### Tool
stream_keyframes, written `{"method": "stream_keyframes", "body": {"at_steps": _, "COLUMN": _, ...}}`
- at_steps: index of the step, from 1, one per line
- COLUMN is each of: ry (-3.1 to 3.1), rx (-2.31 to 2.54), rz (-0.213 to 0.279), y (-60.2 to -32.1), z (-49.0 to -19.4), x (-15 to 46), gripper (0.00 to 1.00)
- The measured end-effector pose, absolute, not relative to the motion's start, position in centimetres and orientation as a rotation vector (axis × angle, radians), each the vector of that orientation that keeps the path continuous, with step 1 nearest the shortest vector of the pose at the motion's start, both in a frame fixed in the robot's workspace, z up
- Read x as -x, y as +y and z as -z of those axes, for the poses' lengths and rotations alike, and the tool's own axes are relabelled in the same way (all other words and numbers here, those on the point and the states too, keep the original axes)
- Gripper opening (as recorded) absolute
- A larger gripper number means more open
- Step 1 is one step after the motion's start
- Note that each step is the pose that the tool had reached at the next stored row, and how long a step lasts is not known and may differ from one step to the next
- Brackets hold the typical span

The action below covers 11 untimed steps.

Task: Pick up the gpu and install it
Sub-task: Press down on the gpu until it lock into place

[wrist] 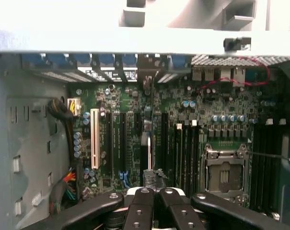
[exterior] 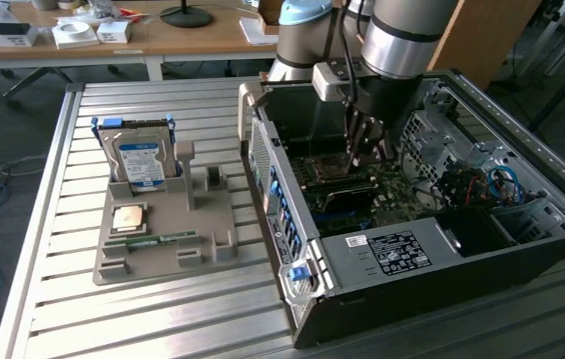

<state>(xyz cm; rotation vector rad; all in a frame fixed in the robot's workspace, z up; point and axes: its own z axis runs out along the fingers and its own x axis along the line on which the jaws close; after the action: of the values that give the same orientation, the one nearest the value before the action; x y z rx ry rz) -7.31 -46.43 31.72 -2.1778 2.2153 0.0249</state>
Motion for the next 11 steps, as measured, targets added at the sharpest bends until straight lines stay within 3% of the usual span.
{"method": "stream_keyframes", "body": {"at_steps": 11, "ry": 2.218, "rx": 2.175, "rz": -0.025, "y": -46.1, "z": -30.7, "x": 8.1, "gripper": 0.11}}
